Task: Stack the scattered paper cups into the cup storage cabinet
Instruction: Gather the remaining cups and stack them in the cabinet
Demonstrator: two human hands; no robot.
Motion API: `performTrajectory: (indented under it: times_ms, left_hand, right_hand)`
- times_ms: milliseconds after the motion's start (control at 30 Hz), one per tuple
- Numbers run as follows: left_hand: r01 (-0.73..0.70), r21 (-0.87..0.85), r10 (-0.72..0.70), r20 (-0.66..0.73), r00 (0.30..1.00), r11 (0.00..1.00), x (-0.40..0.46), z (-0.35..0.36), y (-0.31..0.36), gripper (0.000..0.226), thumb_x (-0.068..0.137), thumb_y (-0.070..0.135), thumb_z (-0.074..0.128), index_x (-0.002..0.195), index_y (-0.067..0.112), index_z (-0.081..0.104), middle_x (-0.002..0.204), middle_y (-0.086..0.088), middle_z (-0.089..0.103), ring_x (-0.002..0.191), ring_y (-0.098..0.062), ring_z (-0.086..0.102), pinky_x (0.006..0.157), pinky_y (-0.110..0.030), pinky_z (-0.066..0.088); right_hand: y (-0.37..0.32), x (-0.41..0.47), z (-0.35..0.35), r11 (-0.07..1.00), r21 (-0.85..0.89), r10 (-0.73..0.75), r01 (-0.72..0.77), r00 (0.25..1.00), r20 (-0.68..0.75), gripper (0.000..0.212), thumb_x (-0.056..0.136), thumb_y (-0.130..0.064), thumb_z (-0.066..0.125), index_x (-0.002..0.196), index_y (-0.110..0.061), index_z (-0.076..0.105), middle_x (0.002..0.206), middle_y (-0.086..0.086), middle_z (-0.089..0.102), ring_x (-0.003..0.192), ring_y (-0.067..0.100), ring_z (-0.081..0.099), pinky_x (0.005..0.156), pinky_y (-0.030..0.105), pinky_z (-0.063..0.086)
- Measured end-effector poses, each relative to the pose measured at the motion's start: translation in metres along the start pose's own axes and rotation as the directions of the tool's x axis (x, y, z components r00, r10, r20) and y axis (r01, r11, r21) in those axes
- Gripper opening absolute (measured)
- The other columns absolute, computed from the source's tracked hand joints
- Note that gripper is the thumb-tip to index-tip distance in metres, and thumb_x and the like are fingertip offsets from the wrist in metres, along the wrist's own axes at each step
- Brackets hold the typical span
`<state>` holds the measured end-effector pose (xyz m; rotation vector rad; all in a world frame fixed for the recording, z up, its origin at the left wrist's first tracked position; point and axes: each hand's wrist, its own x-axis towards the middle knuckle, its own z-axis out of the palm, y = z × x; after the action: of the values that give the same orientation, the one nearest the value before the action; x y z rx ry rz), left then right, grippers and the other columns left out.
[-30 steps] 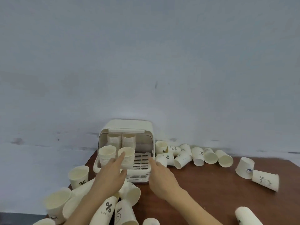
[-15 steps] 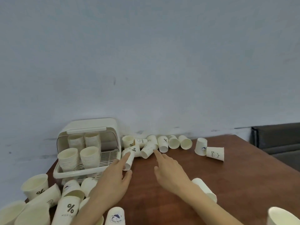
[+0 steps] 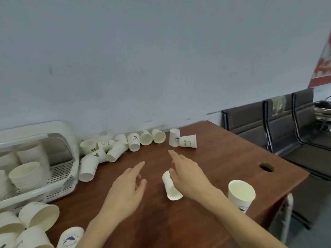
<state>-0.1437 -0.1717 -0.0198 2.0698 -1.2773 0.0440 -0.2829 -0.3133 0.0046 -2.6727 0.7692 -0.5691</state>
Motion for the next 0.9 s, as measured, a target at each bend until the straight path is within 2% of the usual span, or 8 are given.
performTrajectory:
  times_ms: [167, 267, 333, 500, 567, 667, 800, 900]
  left_hand:
    - [-0.061, -0.013, 0.062, 0.1, 0.993, 0.998, 0.005, 0.042, 0.019, 0.046, 0.093, 0.034, 0.05, 0.138, 0.039, 0.04, 0.089, 0.016, 0.05, 0.083, -0.006, 0.053, 0.082, -0.031, 0.047]
    - [-0.086, 0.021, 0.081, 0.156, 0.984, 0.996, 0.003, 0.061, 0.024, 0.037, 0.094, 0.035, 0.045, 0.131, 0.04, 0.045, 0.088, 0.015, 0.048, 0.083, -0.01, 0.054, 0.08, -0.034, 0.048]
    - [-0.097, 0.048, 0.086, 0.187, 0.979, 0.994, -0.001, 0.071, 0.026, 0.032, 0.095, 0.034, 0.043, 0.127, 0.041, 0.047, 0.089, 0.013, 0.047, 0.083, -0.011, 0.055, 0.077, -0.034, 0.048]
    - [-0.126, 0.131, 0.091, 0.247, 0.965, 0.983, -0.009, 0.083, 0.028, 0.031, 0.098, 0.033, 0.039, 0.127, 0.04, 0.042, 0.097, 0.013, 0.044, 0.086, -0.018, 0.058, 0.075, -0.035, 0.049]
    - [-0.144, 0.182, 0.09, 0.275, 0.957, 0.973, -0.009, 0.084, 0.028, 0.032, 0.099, 0.032, 0.036, 0.129, 0.04, 0.041, 0.099, 0.012, 0.043, 0.084, -0.017, 0.057, 0.072, -0.033, 0.048]
    - [-0.181, 0.282, 0.08, 0.334, 0.939, 0.942, -0.008, 0.086, 0.028, 0.036, 0.099, 0.028, 0.033, 0.132, 0.041, 0.037, 0.1, 0.008, 0.041, 0.079, -0.016, 0.049, 0.068, -0.031, 0.045]
    - [-0.205, 0.377, 0.047, 0.388, 0.92, 0.903, -0.006, 0.092, 0.029, 0.042, 0.097, 0.021, 0.034, 0.135, 0.036, 0.029, 0.102, 0.004, 0.034, 0.086, -0.017, 0.043, 0.063, -0.03, 0.035]
    - [-0.199, 0.438, 0.004, 0.408, 0.913, 0.877, -0.005, 0.101, 0.025, 0.048, 0.095, 0.017, 0.037, 0.14, 0.028, 0.025, 0.116, 0.0, 0.037, 0.1, -0.02, 0.047, 0.063, -0.032, 0.036]
  right_hand:
    - [0.035, -0.04, -0.004, 0.989, -0.038, 0.143, -0.144, 0.99, -0.016, 0.058, 0.098, -0.027, 0.04, 0.151, -0.025, 0.015, 0.126, -0.002, 0.052, 0.11, 0.023, 0.055, 0.087, 0.038, 0.046]
    - [0.052, -0.068, -0.002, 0.961, -0.104, 0.253, -0.257, 0.966, -0.052, 0.059, 0.099, -0.03, 0.036, 0.152, -0.023, 0.011, 0.115, -0.002, 0.059, 0.101, 0.023, 0.059, 0.08, 0.036, 0.047]
    - [0.059, -0.084, -0.002, 0.922, -0.182, 0.335, -0.341, 0.94, -0.064, 0.059, 0.1, -0.031, 0.032, 0.152, -0.017, 0.007, 0.105, 0.0, 0.065, 0.096, 0.023, 0.062, 0.076, 0.036, 0.044]
    - [0.072, -0.105, -0.001, 0.798, -0.321, 0.508, -0.51, 0.856, -0.098, 0.06, 0.101, -0.037, 0.028, 0.15, -0.01, 0.007, 0.104, 0.0, 0.067, 0.095, 0.02, 0.065, 0.067, 0.033, 0.038]
    - [0.079, -0.106, 0.003, 0.757, -0.364, 0.543, -0.543, 0.832, -0.114, 0.055, 0.101, -0.037, 0.03, 0.146, -0.01, 0.016, 0.103, 0.0, 0.067, 0.094, 0.02, 0.065, 0.064, 0.032, 0.036]
    - [0.086, -0.106, 0.007, 0.733, -0.379, 0.573, -0.565, 0.813, -0.103, 0.033, 0.099, -0.029, 0.034, 0.129, -0.015, 0.036, 0.104, 0.002, 0.066, 0.094, 0.022, 0.065, 0.063, 0.031, 0.035]
    - [0.09, -0.105, 0.009, 0.722, -0.409, 0.582, -0.558, 0.81, -0.076, 0.02, 0.097, -0.017, 0.035, 0.117, -0.017, 0.038, 0.106, 0.001, 0.066, 0.096, 0.023, 0.065, 0.065, 0.031, 0.036]
    - [0.089, -0.105, 0.009, 0.743, -0.4, 0.57, -0.536, 0.82, -0.041, 0.015, 0.097, -0.016, 0.034, 0.112, -0.019, 0.037, 0.108, 0.001, 0.065, 0.098, 0.024, 0.065, 0.066, 0.032, 0.035]
